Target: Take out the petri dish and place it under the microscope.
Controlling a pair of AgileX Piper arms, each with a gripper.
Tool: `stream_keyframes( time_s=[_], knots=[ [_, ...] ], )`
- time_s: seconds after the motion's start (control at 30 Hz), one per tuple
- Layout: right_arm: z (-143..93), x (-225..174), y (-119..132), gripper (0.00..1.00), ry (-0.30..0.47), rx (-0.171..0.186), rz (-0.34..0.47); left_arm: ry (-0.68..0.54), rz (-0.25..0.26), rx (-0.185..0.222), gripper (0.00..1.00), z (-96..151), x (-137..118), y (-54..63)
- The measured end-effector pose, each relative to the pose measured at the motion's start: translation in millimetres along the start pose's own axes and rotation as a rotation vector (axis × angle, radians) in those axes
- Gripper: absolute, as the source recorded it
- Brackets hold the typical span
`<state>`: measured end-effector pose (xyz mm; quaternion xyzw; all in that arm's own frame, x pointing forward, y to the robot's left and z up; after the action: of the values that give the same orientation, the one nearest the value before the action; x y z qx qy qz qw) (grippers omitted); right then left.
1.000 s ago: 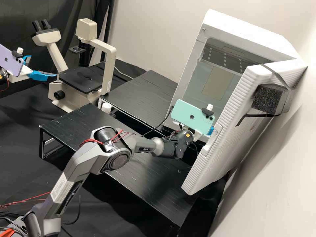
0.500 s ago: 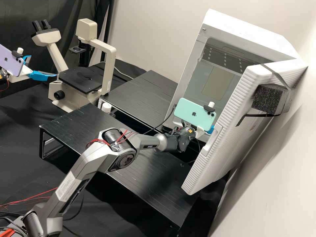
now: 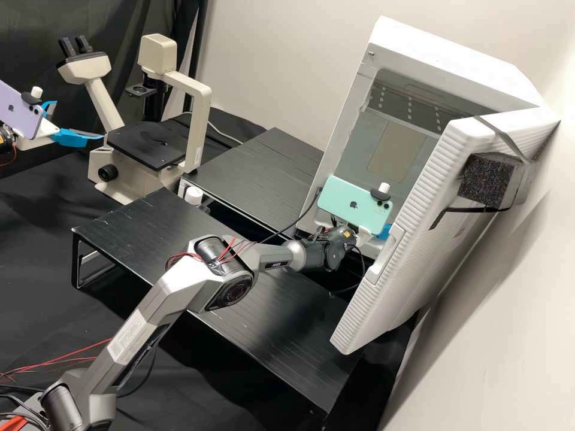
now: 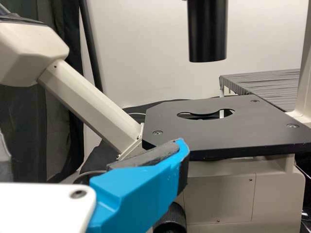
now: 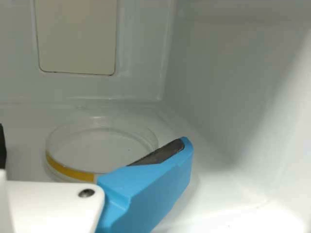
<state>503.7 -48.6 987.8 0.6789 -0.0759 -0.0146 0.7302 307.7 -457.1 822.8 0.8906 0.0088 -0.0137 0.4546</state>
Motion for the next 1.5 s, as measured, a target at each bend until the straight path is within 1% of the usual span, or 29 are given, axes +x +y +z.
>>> stream_keyframes(
  time_s=[0.1, 0.13, 0.2, 0.33, 0.43, 0.53, 0.67, 0.73, 0.83, 1.3, 1.5],
  knots=[
    [0.0, 0.1, -0.3, 1.00, -0.005, 0.010, -0.002, 0.000, 0.000, 0.000, 1.00, 0.0, 0.0, 0.0],
    [0.2, 0.1, -0.3, 0.00, -0.007, 0.009, -0.002, 0.000, 0.000, 0.000, 1.00, 0.0, 0.0, 0.0],
    [0.3, 0.3, -0.9, 0.00, -0.014, 0.020, -0.004, 0.000, 0.000, 0.000, 1.00, 0.0, 0.0, 0.0],
    [0.4, 0.4, -0.4, 0.00, -0.018, 0.021, -0.004, 0.000, 0.000, 0.000, 1.00, 0.0, 0.0, 0.0],
    [0.7, 0.4, 0.0, 0.00, -0.021, 0.035, 0.001, 0.000, 0.000, 0.000, 1.00, 0.0, 0.0, 0.0],
    [1.1, 0.3, 0.1, 0.00, -0.026, 0.042, 0.002, 0.000, 0.000, 0.000, 1.00, 0.0, 0.0, 0.0],
    [1.2, 1.6, -3.5, 0.00, -0.026, 0.043, -0.005, 0.000, 0.000, 0.000, 1.00, 0.0, 0.0, 0.0],
    [3.3, 3.0, -6.9, 0.00, -0.030, 0.052, -0.009, 0.000, 0.000, 0.000, 1.00, 0.0, 0.0, 0.0],
    [4.9, 3.9, -9.4, 0.00, -0.034, 0.057, -0.013, 0.000, 0.000, 0.000, 1.00, 0.0, 0.0, 0.0],
    [3.7, 4.0, -9.8, 0.00, -0.032, 0.060, -0.013, 0.000, 0.000, 0.000, 1.00, 0.0, 0.0, 0.0],
    [2.3, 4.4, -11.7, 0.00, -0.031, 0.069, -0.015, 0.000, 0.000, 0.000, 1.00, 0.0, 0.0, 0.0]
  ],
)
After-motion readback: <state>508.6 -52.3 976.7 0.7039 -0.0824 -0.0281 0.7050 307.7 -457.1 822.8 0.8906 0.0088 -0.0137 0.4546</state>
